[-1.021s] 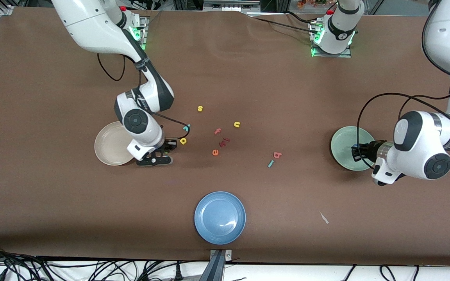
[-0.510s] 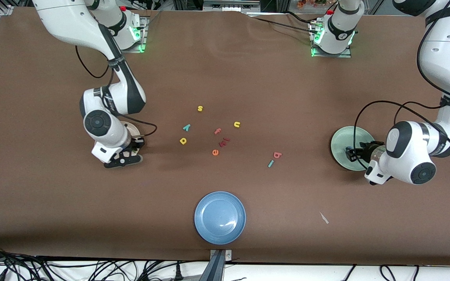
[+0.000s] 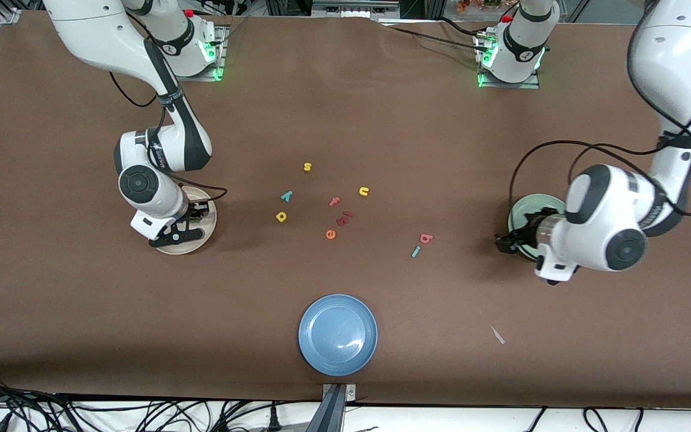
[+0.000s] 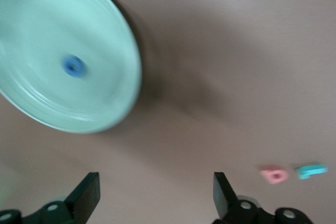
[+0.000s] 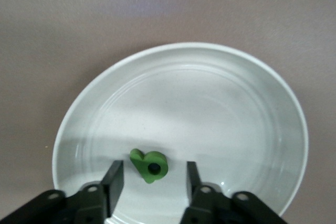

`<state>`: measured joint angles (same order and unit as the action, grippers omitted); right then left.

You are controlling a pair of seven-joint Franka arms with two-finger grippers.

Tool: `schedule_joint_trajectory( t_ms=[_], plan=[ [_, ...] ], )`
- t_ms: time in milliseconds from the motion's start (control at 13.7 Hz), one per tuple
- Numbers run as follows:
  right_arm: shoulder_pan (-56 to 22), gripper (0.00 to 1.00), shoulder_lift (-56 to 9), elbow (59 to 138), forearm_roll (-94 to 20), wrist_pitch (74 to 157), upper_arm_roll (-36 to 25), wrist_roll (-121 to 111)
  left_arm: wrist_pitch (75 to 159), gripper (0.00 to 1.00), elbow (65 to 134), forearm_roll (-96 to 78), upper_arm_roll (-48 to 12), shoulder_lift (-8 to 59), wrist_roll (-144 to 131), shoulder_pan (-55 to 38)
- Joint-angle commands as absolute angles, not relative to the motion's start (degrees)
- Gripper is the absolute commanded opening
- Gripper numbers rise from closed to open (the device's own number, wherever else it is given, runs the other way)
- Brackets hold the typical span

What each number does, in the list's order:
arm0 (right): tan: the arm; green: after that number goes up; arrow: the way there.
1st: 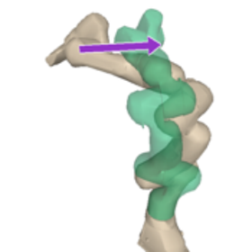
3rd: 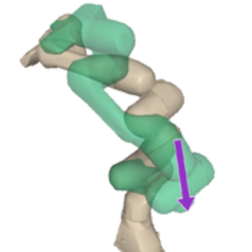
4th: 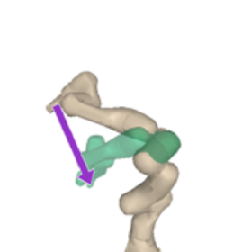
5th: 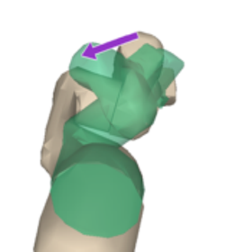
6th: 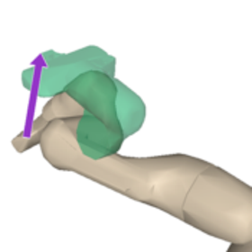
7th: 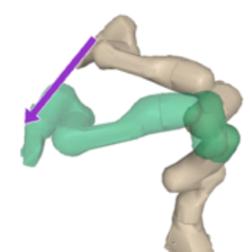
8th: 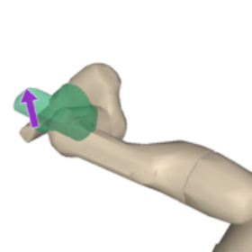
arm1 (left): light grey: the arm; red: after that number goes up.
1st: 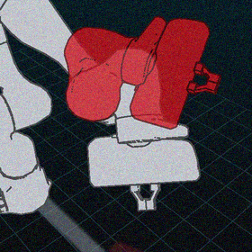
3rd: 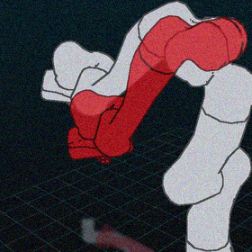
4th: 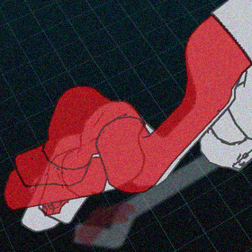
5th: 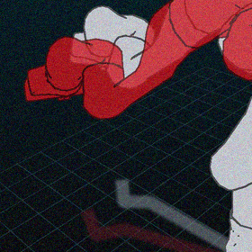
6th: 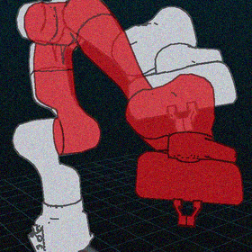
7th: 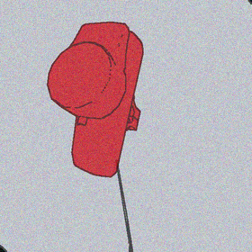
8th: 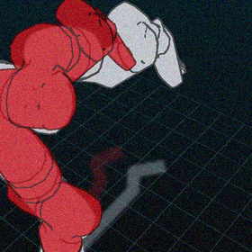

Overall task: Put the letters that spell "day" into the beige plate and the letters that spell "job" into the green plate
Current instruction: 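Drop green b on the beige plate while the left gripper drops blue o, then grasp yellow a with the right gripper while the left gripper grasps pink b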

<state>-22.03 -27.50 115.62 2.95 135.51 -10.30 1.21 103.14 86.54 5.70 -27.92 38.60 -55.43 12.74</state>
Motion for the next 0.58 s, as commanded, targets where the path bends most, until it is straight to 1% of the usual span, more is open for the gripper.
schedule_joint_trajectory(
  t_ms=[0,146,219,365,510],
  plan=[
    [-21.8,1.0,-22.9,115.5,2.6,131.9,-9.4,1.0,113.3,0.94,89.0,5.1,-27.3,39.5,-71.5,8.3],
    [-21.9,1.0,-22.8,111.7,0.4,127.8,-7.2,4.0,121.2,0.94,92.1,5.5,-27.2,39.6,-82.3,6.1],
    [-22.4,1.0,-22.9,110.4,-0.9,126.6,-6.9,6.3,123.1,0.94,93.2,6.0,-27.0,39.6,-86.5,4.9],
    [-23.5,1.0,-23.6,108.3,-2.3,126.4,-4.4,14.5,127.1,0.94,95.8,10.4,-27.0,40.1,-95.3,2.9],
    [-24.6,1.0,-26.0,105.3,-2.3,126.6,-1.9,24.5,133.6,0.92,99.7,14.9,-27.0,40.3,-103.0,1.9]
  ],
)
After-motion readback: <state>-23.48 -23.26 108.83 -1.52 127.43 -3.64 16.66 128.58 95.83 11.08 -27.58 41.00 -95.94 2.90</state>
